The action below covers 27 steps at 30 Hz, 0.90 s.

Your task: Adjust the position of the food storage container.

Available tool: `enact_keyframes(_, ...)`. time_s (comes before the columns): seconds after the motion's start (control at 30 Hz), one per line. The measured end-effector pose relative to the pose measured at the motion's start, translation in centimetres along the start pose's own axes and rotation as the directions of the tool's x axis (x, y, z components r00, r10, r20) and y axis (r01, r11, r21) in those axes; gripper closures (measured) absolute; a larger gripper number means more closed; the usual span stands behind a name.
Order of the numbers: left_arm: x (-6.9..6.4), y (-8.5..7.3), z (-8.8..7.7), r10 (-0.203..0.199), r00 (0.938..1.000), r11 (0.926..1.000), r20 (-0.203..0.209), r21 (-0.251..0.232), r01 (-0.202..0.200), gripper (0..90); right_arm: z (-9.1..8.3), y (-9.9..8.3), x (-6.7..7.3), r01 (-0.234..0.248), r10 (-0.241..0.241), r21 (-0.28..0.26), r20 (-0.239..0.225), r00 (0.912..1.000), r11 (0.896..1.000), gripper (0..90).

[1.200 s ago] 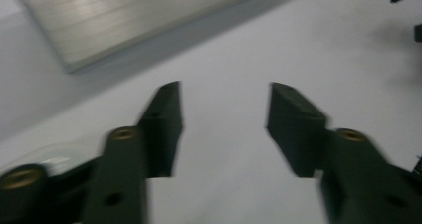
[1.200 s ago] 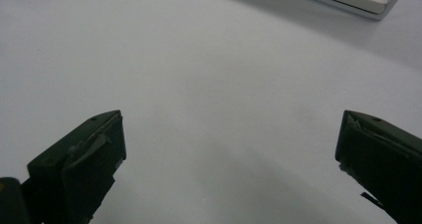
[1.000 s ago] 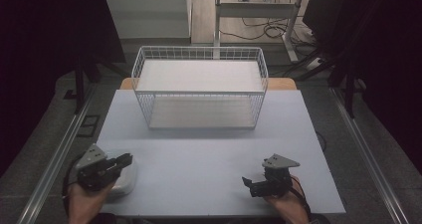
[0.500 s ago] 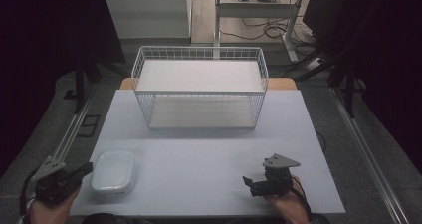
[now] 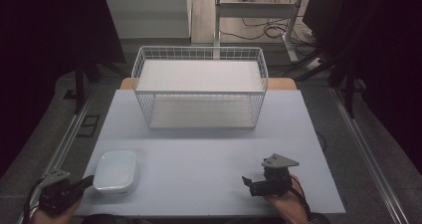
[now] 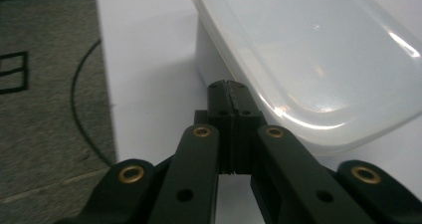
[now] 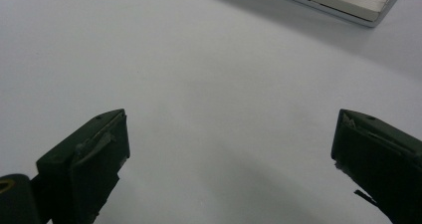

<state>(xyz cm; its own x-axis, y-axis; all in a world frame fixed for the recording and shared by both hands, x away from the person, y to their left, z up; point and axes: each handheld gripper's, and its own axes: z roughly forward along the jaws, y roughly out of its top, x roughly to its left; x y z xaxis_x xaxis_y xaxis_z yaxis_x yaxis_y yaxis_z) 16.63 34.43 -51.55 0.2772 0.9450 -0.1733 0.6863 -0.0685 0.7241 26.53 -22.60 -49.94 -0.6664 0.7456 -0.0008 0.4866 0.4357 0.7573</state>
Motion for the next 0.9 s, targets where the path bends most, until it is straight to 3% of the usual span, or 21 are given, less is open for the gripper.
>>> enact_keyframes(0.17, -0.9, 0.3, 0.6, 0.011, 0.9991, 0.9999, 0.042, 0.007, -0.012, 90.0, 0.0, 0.0, 0.1, 0.003, -0.003, 0.001, 0.000, 1.0000, 1.000, 1.9)
enact_keyframes(0.2, -1.5, 0.6, 1.0, 0.021, 0.9976, 0.9997, 0.067, 0.011, -0.021, 90.0, 0.0, 0.0, 0.1, 0.002, -0.002, 0.002, -0.001, 1.0000, 1.000, 2.0)
enact_keyframes(0.43, -3.3, 1.3, 2.1, 0.046, 0.9904, 0.9985, 0.130, 0.022, -0.050, 90.0, 0.0, 0.0, 0.0, -0.002, 0.002, 0.003, -0.004, 1.0000, 1.000, 2.2)
enact_keyframes(0.7, -5.7, 2.3, 3.7, 0.082, 0.9782, 0.9954, 0.191, 0.032, -0.090, 90.0, 0.1, 0.0, 0.1, -0.001, 0.001, 0.008, -0.008, 1.0000, 1.000, 2.4)
enact_keyframes(0.73, -6.3, 2.6, 4.2, 0.093, 0.9733, 0.9940, 0.210, 0.037, -0.103, 90.0, 0.1, 0.0, 0.1, -0.001, 0.001, 0.007, -0.007, 1.0000, 1.000, 2.4)
enact_keyframes(0.8, -6.7, 2.8, 4.5, 0.099, 0.9715, 0.9931, 0.216, 0.041, -0.110, 90.0, 0.2, 0.0, 0.1, -0.001, 0.001, 0.008, -0.007, 1.0000, 1.000, 2.5)
enact_keyframes(0.87, -8.2, 3.5, 5.9, 0.130, 0.9606, 0.9872, 0.246, 0.059, -0.148, 90.0, 0.2, 0.0, 0.1, -0.001, 0.001, 0.010, -0.009, 1.0000, 1.000, 2.5)
enact_keyframes(0.9, -8.2, 3.5, 5.9, 0.130, 0.9606, 0.9872, 0.246, 0.059, -0.148, 90.0, 0.2, 0.0, 0.1, 0.000, 0.001, 0.012, -0.009, 1.0000, 1.000, 2.5)
